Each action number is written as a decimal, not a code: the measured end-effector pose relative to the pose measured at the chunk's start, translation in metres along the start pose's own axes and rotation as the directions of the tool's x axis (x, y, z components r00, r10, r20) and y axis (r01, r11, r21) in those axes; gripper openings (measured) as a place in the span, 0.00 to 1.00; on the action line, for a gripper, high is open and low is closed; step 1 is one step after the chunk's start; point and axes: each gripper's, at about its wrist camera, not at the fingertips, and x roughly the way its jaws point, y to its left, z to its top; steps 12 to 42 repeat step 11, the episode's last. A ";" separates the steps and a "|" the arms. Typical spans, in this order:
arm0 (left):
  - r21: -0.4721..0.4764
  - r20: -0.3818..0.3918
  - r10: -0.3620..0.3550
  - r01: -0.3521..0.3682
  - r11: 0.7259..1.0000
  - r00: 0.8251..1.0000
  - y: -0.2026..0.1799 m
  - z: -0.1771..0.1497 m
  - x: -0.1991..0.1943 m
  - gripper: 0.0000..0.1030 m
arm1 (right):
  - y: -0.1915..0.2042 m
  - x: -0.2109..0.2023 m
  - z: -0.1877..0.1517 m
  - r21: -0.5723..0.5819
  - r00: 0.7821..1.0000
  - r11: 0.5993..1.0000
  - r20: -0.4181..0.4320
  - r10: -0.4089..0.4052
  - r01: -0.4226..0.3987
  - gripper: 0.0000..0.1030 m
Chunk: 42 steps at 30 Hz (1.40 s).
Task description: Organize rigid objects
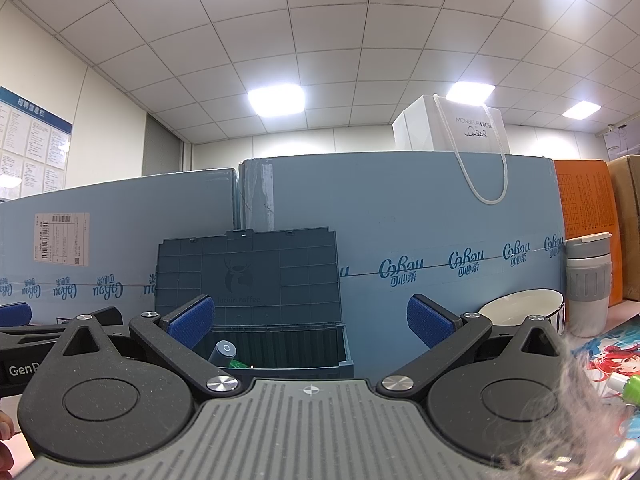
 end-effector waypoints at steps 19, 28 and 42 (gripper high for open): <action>0.011 0.002 0.008 -0.008 1.000 1.000 -0.003 0.000 -0.001 1.00 | 0.001 0.000 0.000 -0.010 1.000 1.000 0.005 -0.016 0.016 1.00; 0.011 0.002 0.008 -0.008 1.000 1.000 -0.003 0.000 -0.001 1.00 | 0.001 0.000 0.000 -0.010 1.000 1.000 0.005 -0.016 0.016 1.00; 0.011 0.002 0.008 -0.008 1.000 1.000 -0.003 0.000 -0.001 1.00 | 0.001 0.000 0.000 -0.010 1.000 1.000 0.005 -0.016 0.016 1.00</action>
